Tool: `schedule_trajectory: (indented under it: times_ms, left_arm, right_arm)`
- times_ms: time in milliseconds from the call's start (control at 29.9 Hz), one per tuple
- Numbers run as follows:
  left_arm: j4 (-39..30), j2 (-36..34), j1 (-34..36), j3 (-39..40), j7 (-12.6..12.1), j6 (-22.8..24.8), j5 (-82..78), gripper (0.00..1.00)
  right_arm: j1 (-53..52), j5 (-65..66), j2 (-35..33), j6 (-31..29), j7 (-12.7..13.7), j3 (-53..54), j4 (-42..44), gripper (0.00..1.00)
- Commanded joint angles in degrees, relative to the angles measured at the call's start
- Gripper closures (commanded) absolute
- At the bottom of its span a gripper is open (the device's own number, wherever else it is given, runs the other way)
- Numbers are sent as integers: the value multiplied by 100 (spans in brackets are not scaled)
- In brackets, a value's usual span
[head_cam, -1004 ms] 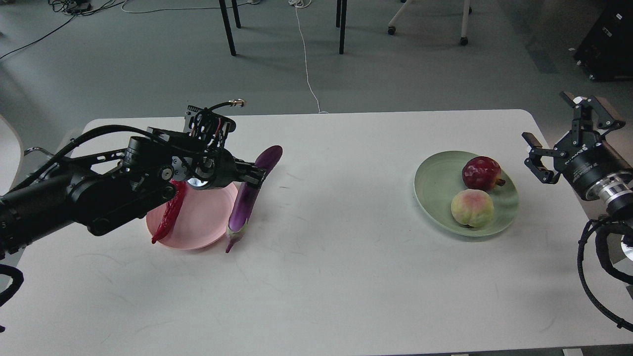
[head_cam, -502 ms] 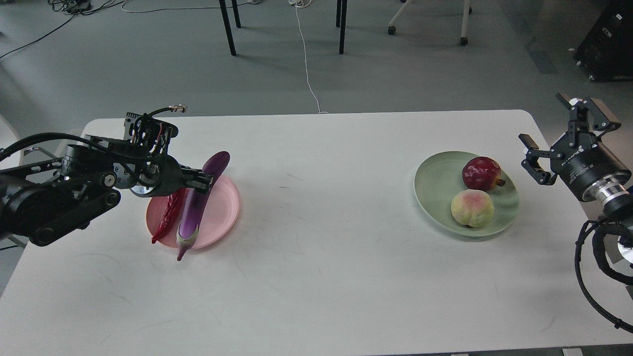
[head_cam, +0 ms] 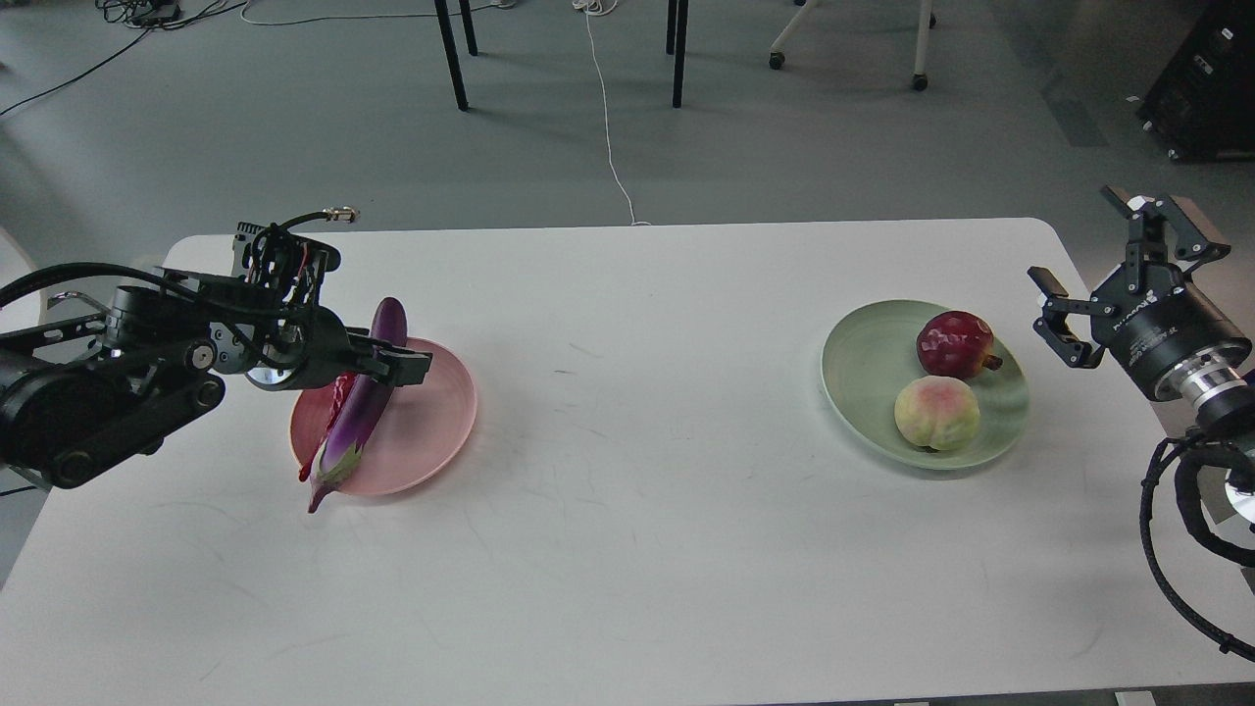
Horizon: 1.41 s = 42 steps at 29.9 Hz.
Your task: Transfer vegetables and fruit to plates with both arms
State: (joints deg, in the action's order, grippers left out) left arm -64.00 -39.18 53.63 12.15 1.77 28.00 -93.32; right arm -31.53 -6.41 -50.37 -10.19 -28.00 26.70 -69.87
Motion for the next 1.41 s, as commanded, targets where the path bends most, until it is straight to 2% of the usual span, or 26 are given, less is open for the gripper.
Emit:
schedule_trajectory:
  times_ms: [0, 201, 401, 569, 669, 770, 937, 1138, 1372]
  left_arm:
    - [-121, -11, 15, 374, 252, 0, 85, 3]
    - [-508, 68, -221, 1288, 552, -84, 1304, 2]
    - [-526, 639, -950, 2062, 1219, -1427, 4239, 2]
    - [-526, 1219, -1723, 2729, 1255, -2456, 5043, 2]
    - [-403, 1684, -2023, 3248, 1290, -2782, 5095, 2]
    - [-333, 1975, -2277, 3801, 1299, -2774, 5096, 2]
    - [-324, 2423, -2893, 4699, 1299, -2625, 5078, 2]
    - [-341, 2880, -3280, 5121, 1291, -2326, 5096, 2]
    - [-394, 2881, -3298, 5165, 1291, -2299, 5104, 2]
  right_arm:
    - [-20, 0, 1, -1, 0, 19, -1, 3]
    - [-117, 0, 1, 17, 0, 19, -1, 3]
    - [-336, 0, 149, 402, 0, 2, 17, 3]
    - [-626, 43, 738, 948, 0, -51, 26, 2]
    - [-784, 508, 1081, 1202, 0, -86, 26, 2]
    - [-890, 939, 1389, 1475, 0, -349, 26, 2]
    - [-882, 975, 1425, 1669, 0, -376, 26, 1]
    - [-653, 975, 1442, 1652, 0, -367, -18, 1]
    - [-618, 993, 1477, 1652, 0, -376, -18, 1]
